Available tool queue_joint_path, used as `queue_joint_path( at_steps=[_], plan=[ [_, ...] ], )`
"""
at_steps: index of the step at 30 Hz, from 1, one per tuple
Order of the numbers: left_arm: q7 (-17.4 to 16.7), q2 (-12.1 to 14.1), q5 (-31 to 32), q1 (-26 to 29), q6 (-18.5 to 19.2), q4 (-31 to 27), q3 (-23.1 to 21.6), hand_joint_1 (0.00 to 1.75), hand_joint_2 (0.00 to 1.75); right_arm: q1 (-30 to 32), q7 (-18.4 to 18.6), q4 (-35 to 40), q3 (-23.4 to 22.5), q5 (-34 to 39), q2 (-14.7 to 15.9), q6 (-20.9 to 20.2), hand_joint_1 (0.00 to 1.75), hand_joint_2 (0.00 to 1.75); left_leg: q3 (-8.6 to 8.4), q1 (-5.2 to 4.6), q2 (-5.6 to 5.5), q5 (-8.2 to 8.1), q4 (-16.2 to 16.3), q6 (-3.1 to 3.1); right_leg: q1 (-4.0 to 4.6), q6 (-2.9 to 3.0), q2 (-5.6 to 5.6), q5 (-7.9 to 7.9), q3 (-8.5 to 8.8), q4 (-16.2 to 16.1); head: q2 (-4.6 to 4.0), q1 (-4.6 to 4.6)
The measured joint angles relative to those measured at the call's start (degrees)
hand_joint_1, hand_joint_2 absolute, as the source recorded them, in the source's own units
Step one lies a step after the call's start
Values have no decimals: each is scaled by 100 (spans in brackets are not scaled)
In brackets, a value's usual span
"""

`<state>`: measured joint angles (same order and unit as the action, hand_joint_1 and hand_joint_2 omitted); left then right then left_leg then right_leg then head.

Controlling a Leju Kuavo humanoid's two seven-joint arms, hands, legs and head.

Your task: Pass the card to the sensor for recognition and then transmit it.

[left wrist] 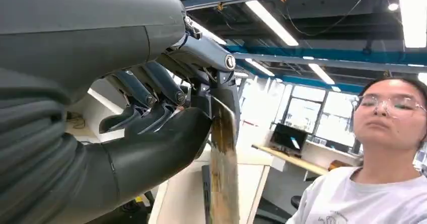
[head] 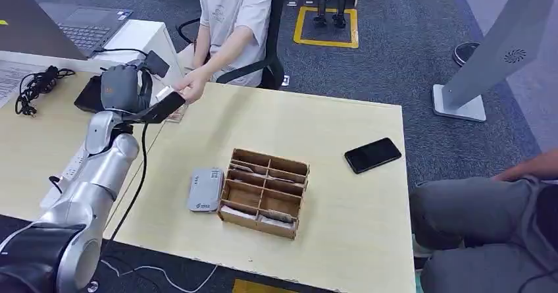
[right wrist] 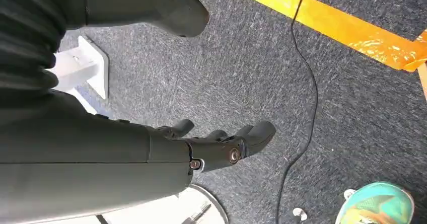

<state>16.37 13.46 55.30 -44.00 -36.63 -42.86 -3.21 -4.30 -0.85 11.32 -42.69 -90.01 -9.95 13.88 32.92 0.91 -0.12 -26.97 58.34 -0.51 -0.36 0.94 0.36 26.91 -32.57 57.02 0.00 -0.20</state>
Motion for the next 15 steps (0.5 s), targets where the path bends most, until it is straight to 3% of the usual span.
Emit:
queue_joint_path(
  at_steps=[12,13,14,15],
  plan=[
    [57,-11,2,-5,-2,153,9,175,175,-1,20,0,2,0,0,-9,0,175,0,0,1,0,0,0,0,0,1,0,-1,0,0,2],
    [59,-15,2,-6,-2,164,9,148,175,0,20,0,2,0,0,-9,0,175,0,0,1,0,0,0,0,0,2,0,-1,0,0,2],
    [61,-17,4,-5,-2,171,9,5,175,0,20,0,2,0,0,-9,0,175,0,0,2,0,0,0,0,0,2,0,-2,0,0,0],
    [72,-22,4,-6,-2,175,11,0,175,0,20,0,2,0,0,-7,0,175,0,0,2,0,0,0,0,0,2,0,-2,0,0,2]
  ],
)
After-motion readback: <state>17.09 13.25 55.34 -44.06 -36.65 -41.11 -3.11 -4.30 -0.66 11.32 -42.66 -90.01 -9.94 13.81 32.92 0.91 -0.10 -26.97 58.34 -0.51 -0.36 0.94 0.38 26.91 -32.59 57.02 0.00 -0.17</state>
